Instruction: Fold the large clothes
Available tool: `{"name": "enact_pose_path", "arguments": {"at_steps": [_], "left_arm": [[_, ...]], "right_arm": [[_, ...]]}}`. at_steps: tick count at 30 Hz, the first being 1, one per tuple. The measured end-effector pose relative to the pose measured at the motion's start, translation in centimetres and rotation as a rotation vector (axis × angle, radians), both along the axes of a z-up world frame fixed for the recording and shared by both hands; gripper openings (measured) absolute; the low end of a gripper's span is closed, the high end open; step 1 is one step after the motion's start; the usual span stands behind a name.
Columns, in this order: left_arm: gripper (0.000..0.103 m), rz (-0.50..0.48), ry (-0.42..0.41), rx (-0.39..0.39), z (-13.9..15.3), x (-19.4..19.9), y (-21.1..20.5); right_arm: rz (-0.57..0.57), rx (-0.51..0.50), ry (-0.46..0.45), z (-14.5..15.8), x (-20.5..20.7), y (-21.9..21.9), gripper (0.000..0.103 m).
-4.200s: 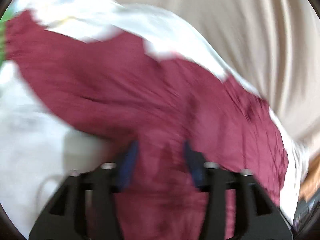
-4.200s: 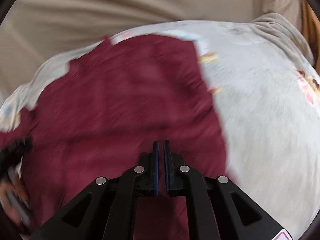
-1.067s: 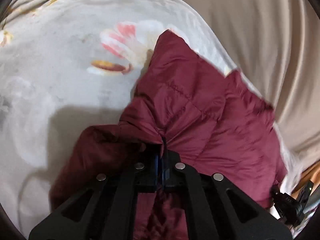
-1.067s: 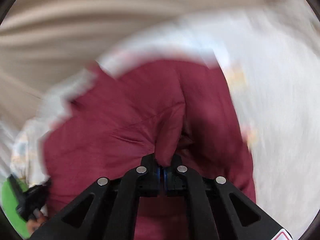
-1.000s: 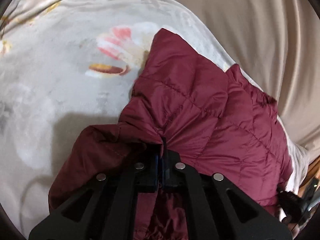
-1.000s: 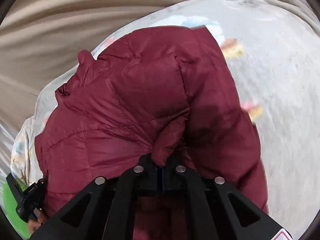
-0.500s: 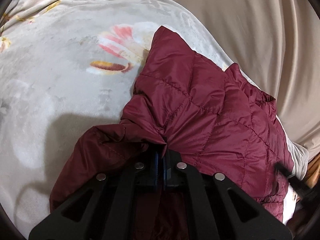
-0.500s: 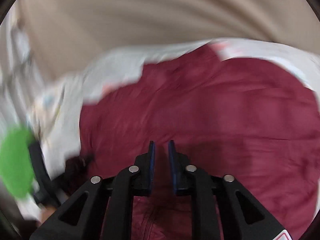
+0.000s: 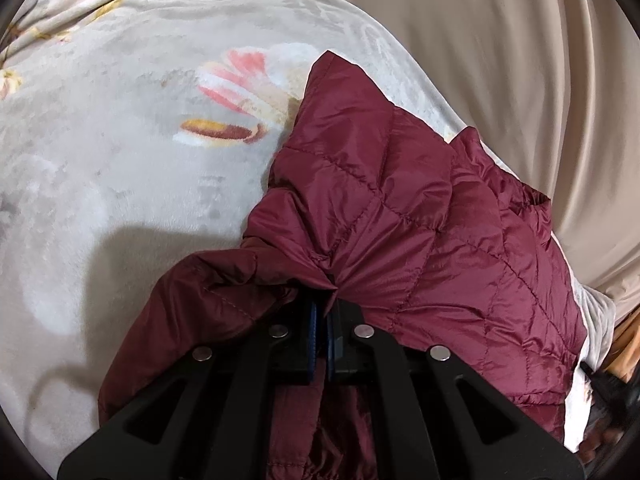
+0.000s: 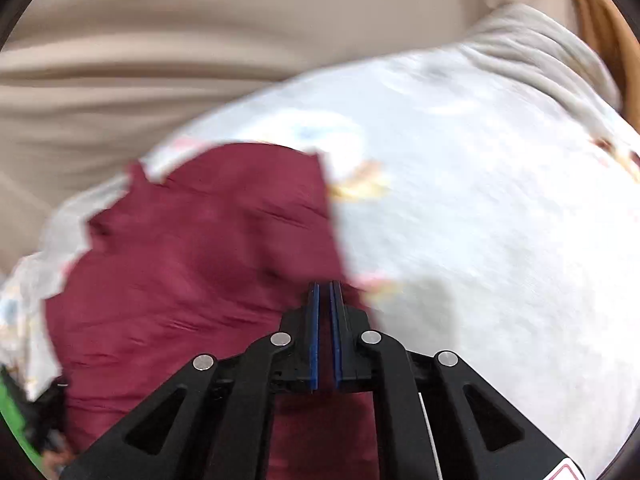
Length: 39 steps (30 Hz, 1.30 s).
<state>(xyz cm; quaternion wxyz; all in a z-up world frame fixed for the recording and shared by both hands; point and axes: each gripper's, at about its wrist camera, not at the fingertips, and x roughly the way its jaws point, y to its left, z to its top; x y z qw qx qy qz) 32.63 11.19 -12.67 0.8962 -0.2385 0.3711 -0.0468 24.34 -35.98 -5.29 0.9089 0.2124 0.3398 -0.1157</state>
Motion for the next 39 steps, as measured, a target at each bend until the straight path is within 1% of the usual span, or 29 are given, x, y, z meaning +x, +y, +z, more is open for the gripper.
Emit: {"name": "enact_pose_path", "arguments": {"at_steps": [2,4,5,6,7,8,10,11,13,15,16,17,18,19,20,21,22,23,25,26,27,29,31,33,36,37,39], "left_arm": [[0.003,0.001,0.0,0.007,0.1,0.0,-0.1],[0.003,0.001,0.001,0.009,0.1,0.1,-0.1],[0.003,0.001,0.0,0.01,0.1,0.0,-0.1],[0.004,0.0,0.0,0.011,0.1,0.0,-0.1],[0.005,-0.002,-0.001,0.013,0.1,0.1,-0.2],[0.005,-0.003,0.0,0.018,0.1,0.1,-0.2],[0.005,-0.002,0.001,0.02,0.0,0.1,-0.3],[0.005,-0.002,0.002,0.017,0.0,0.1,-0.2],[0.005,-0.003,0.001,0.011,0.0,0.2,-0.2],[0.005,-0.01,0.01,0.012,0.3,-0.3,0.1],[0.006,-0.023,0.019,0.025,0.7,-1.0,0.3],[0.017,-0.031,0.027,0.031,1.1,-1.7,0.5],[0.024,-0.046,0.045,0.032,1.7,-3.1,1.0],[0.045,-0.059,0.066,0.025,2.3,-4.6,1.8],[0.065,-0.062,0.082,0.022,2.8,-5.8,2.4],[0.071,-0.059,0.108,0.02,3.5,-7.8,3.6],[0.08,-0.055,0.126,0.018,3.9,-9.4,4.5],[0.085,-0.052,0.145,0.016,4.2,-10.9,5.4],[0.085,-0.04,0.192,0.001,4.5,-14.4,7.5],[0.087,-0.032,0.222,0.004,4.3,-16.4,8.5],[0.087,-0.025,0.249,0.013,4.0,-17.6,9.0],[0.087,-0.012,0.305,0.012,3.0,-20.2,9.8],[0.087,-0.005,0.353,-0.01,2.0,-21.5,9.8],[0.087,-0.01,0.38,-0.02,1.3,-22.3,9.3],[0.087,-0.032,0.376,0.002,0.8,-22.7,8.0],[0.086,-0.029,0.378,0.006,0.7,-22.7,7.7],[0.08,-0.033,0.373,-0.001,0.7,-22.7,7.3]], "right_arm": [[0.106,-0.027,-0.021,1.0,2.4,3.0,0.007],[0.152,-0.061,0.018,0.4,4.5,4.5,0.006],[0.149,-0.079,0.048,-0.4,5.6,4.7,0.0],[0.129,-0.084,0.086,-1.6,6.5,3.8,0.0],[0.121,-0.059,0.101,-2.4,7.5,3.5,0.0],[0.099,-0.01,0.094,-3.0,7.5,2.6,0.0],[0.055,0.001,0.077,-2.1,6.1,2.1,0.0],[0.042,-0.012,0.07,-1.5,5.3,2.5,0.004],[0.056,-0.034,0.047,-0.7,2.7,3.4,0.005],[0.058,-0.042,0.047,-0.6,-1.3,3.1,0.006],[0.057,-0.037,0.056,-0.5,-3.4,2.3,0.01],[0.053,-0.031,0.068,-0.6,-6.1,2.0,0.017],[0.053,-0.031,0.076,-0.7,-8.4,2.3,0.022],[0.051,-0.034,0.087,-0.4,-9.9,1.9,0.034],[0.043,-0.04,0.106,-0.4,-12.7,1.5,0.04],[0.035,-0.038,0.116,-0.1,-14.4,0.6,0.048],[0.03,-0.02,0.132,-0.2,-16.7,0.0,0.052],[0.027,0.011,0.154,-0.6,-18.9,-0.2,0.054],[0.019,0.072,0.188,-1.3,-22.2,-0.9,0.06],[0.017,0.101,0.201,-1.6,-24.0,-1.0,0.063],[0.014,0.139,0.214,-2.2,-25.5,-0.9,0.064],[0.012,0.173,0.232,-2.9,-26.5,-0.4,0.066],[0.009,0.186,0.265,-4.3,-27.2,0.1,0.066],[0.005,0.197,0.289,-5.1,-27.4,0.4,0.066],[-0.013,0.225,0.289,-6.0,-26.7,0.9,0.066],[-0.015,0.251,0.283,-6.2,-26.6,0.8,0.066],[-0.039,0.277,0.283,-6.5,-26.0,1.0,0.068]]}}
